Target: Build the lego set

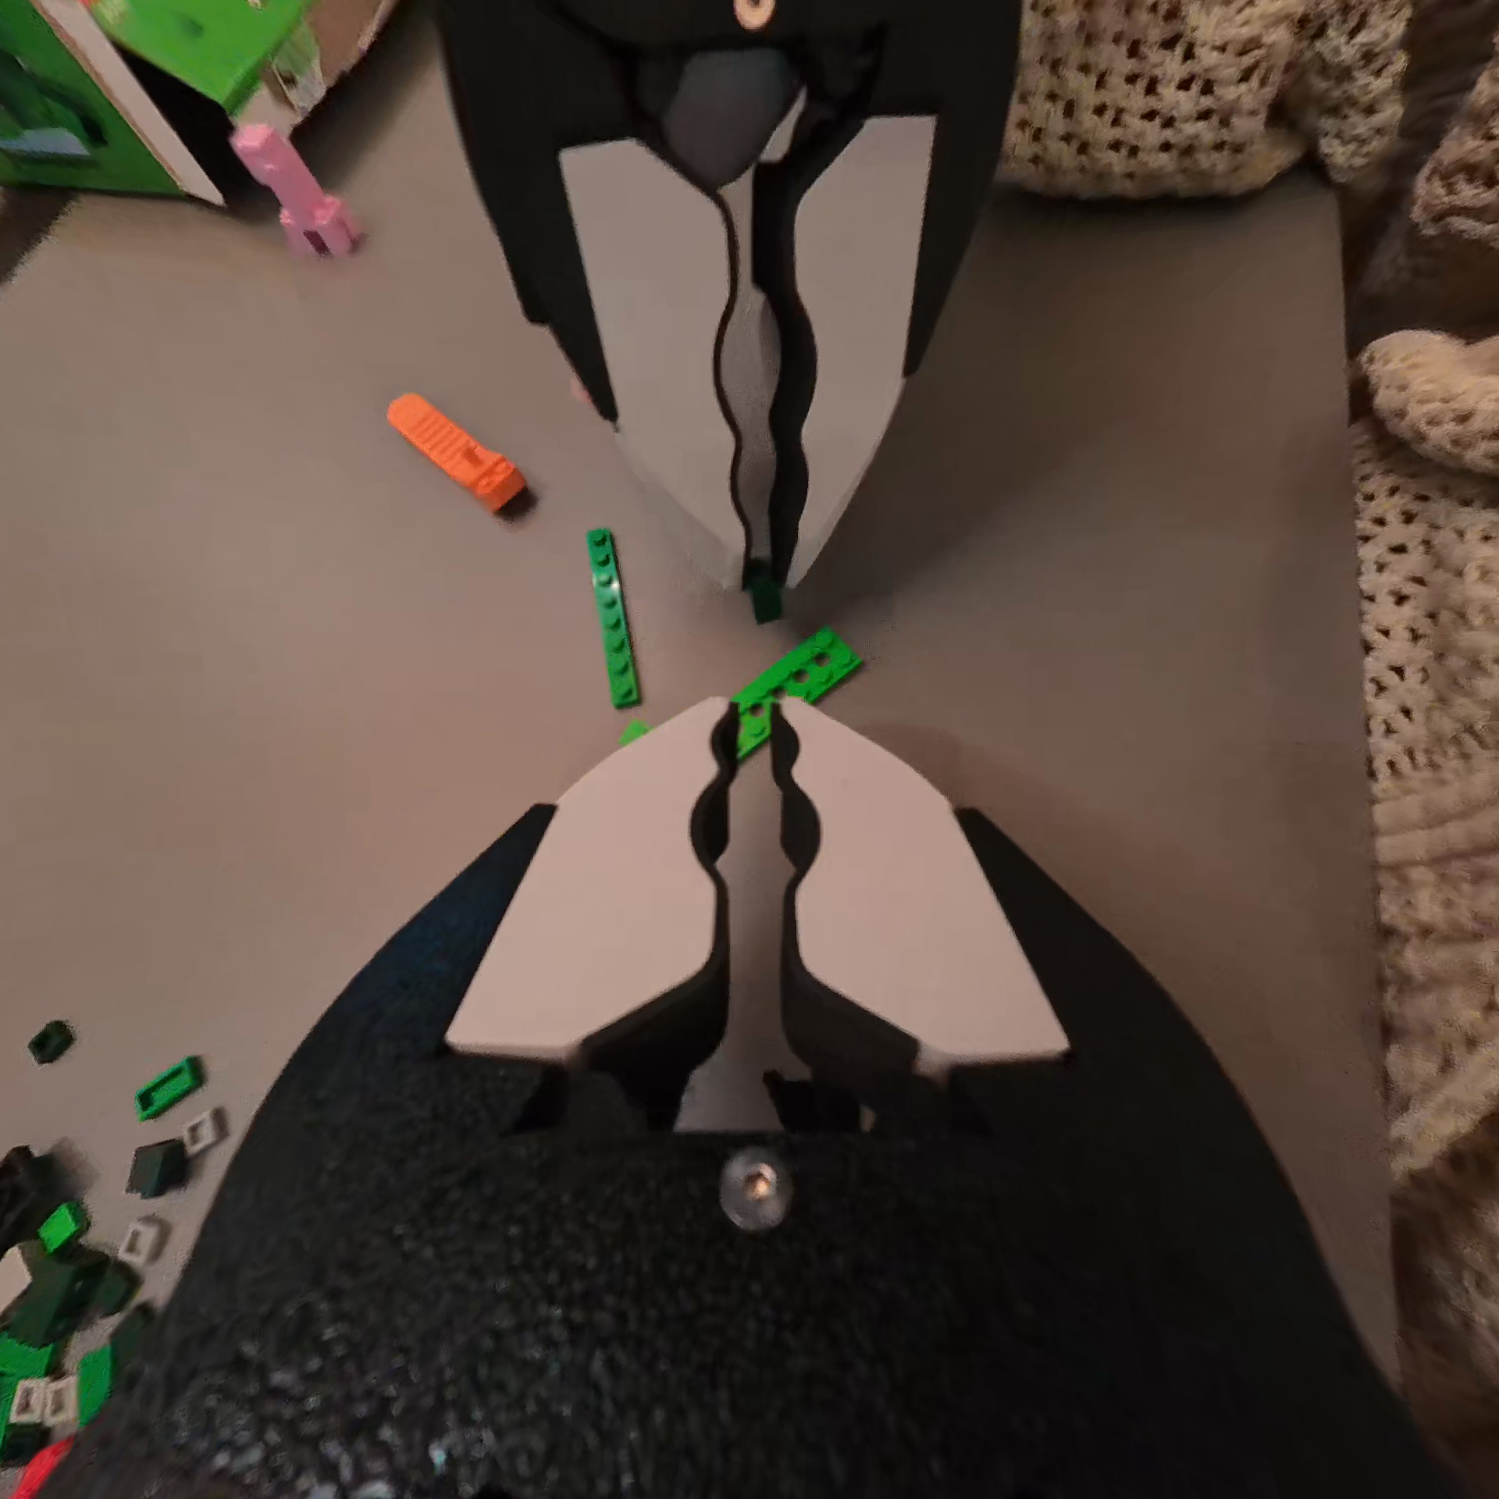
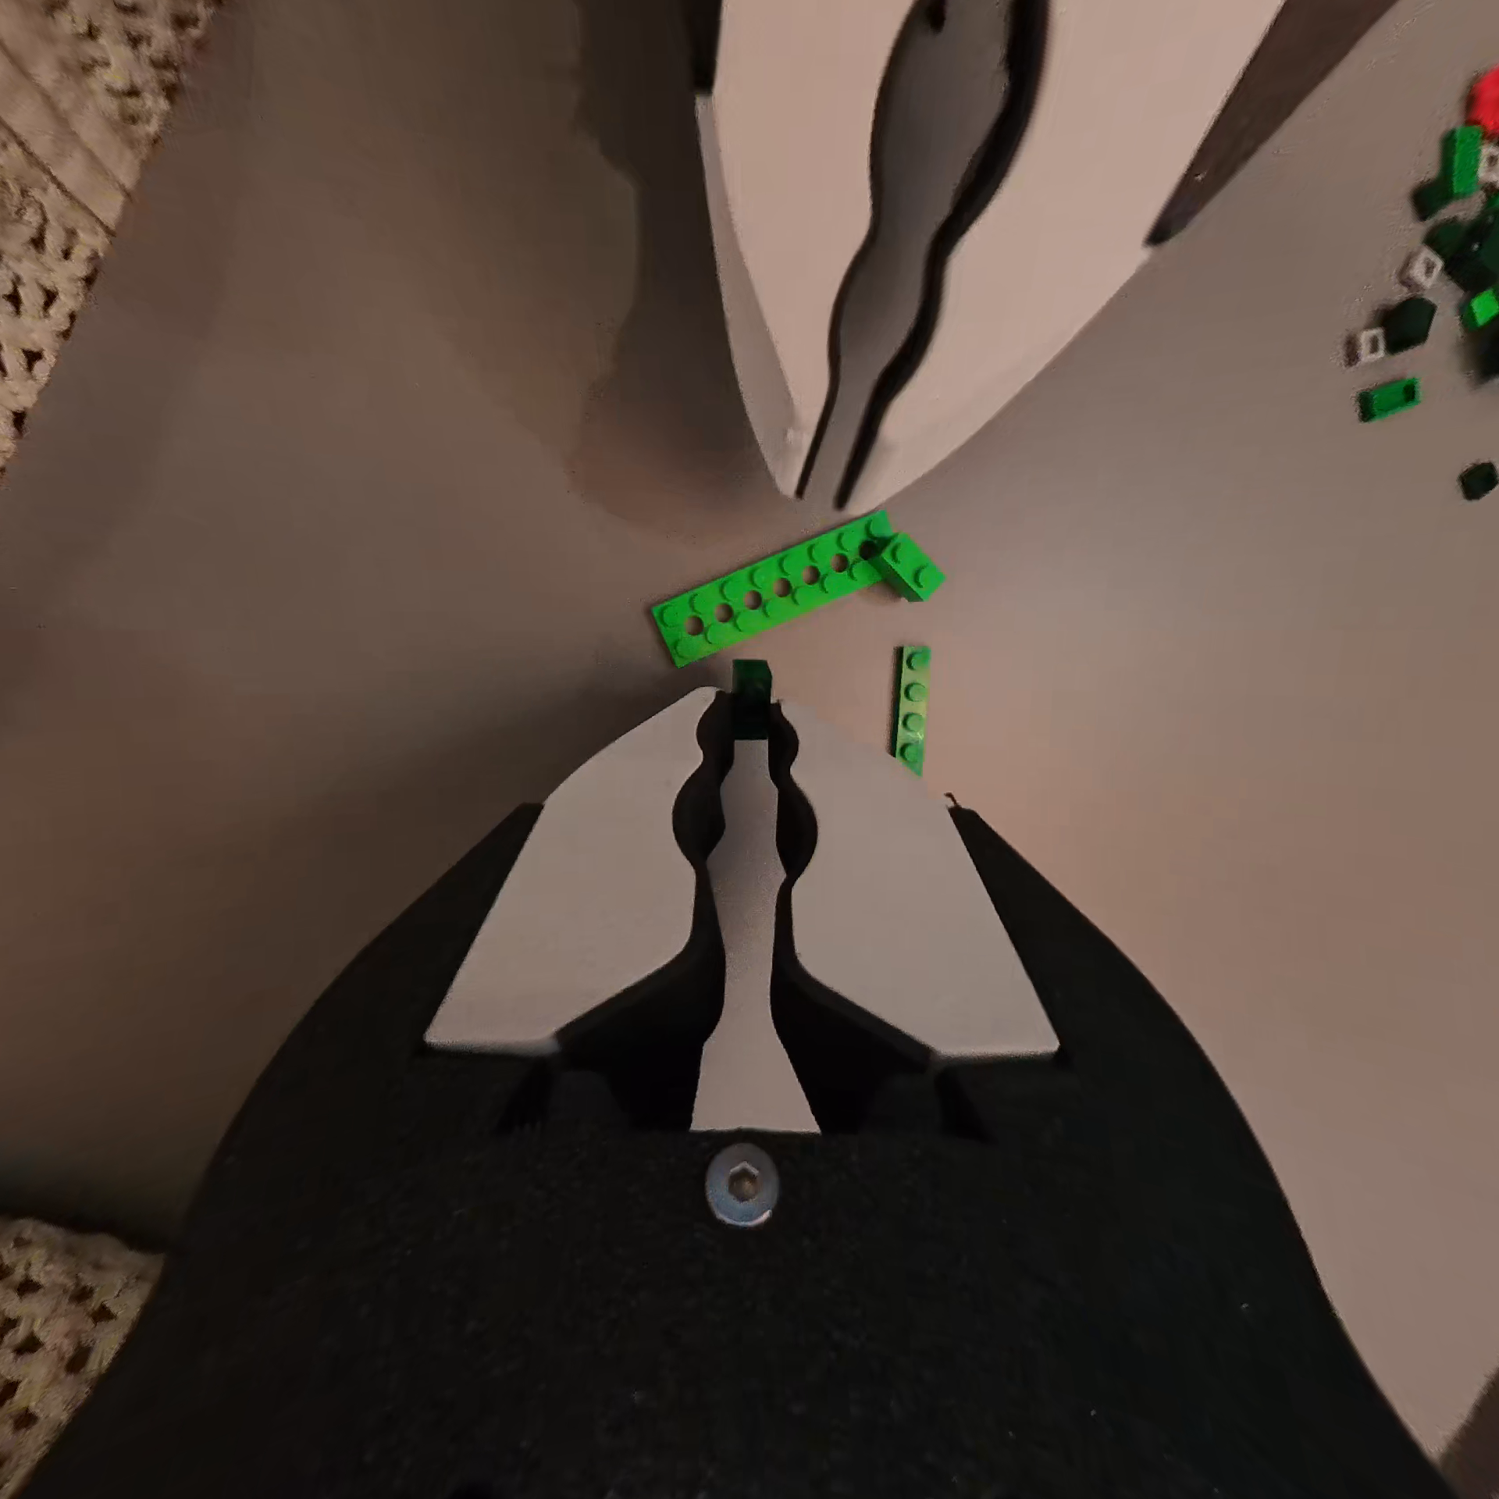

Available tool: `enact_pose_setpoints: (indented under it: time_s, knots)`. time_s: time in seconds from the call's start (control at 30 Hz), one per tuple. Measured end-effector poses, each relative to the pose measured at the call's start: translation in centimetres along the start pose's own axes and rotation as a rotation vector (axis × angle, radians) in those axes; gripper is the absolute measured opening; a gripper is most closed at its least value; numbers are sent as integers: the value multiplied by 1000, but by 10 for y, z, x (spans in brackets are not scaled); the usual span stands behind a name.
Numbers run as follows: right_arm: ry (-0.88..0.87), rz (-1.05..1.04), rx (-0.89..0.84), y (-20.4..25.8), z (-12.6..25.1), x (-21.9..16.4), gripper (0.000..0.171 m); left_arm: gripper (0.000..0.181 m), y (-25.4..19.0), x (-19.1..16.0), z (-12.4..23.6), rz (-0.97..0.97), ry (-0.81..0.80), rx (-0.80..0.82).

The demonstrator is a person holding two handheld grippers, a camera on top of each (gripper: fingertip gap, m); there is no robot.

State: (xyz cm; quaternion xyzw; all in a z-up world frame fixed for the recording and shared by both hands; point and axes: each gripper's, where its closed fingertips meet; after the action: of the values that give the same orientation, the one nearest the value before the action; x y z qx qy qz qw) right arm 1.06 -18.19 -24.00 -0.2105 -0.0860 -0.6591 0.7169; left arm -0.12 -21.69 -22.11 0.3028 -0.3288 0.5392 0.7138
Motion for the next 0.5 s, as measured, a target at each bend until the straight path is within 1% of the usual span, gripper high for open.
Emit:
enact_pose_setpoints:
  time_s: [0.1, 0.13, 0.23, 0.3, 0.37, 0.5]
  knots:
    - [63, 67, -10, 5, 0, 3, 8, 2, -24, 11, -7, -88, -76, 54]
    - [88, 90, -7, 7, 0, 3, 8, 7, -30, 15, -8, -126, -96, 83]
    - [177, 155, 8, 9, -3, 1, 8, 14, -43, 20, -11, -273, -113, 171]
    - [204, 193, 31, 10, -5, 1, 8, 19, -48, 19, -14, -339, -107, 194]
    - [240, 223, 50, 10, -6, -2, 8, 24, -50, 14, -18, -344, -82, 186]
    - [251, 252, 104, 12, -7, -1, 8, 35, -43, 4, -23, -279, -38, 180]
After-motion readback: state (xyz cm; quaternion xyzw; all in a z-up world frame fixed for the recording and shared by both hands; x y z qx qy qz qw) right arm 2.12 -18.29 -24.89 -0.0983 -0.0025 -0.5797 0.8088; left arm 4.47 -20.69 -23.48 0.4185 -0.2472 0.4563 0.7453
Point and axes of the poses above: each gripper's, where its closed fingertips meet, z back along the fingers, x out of its top, y = z × x across the jaws, and after that the axes turned 3 degrees about z, right-handed
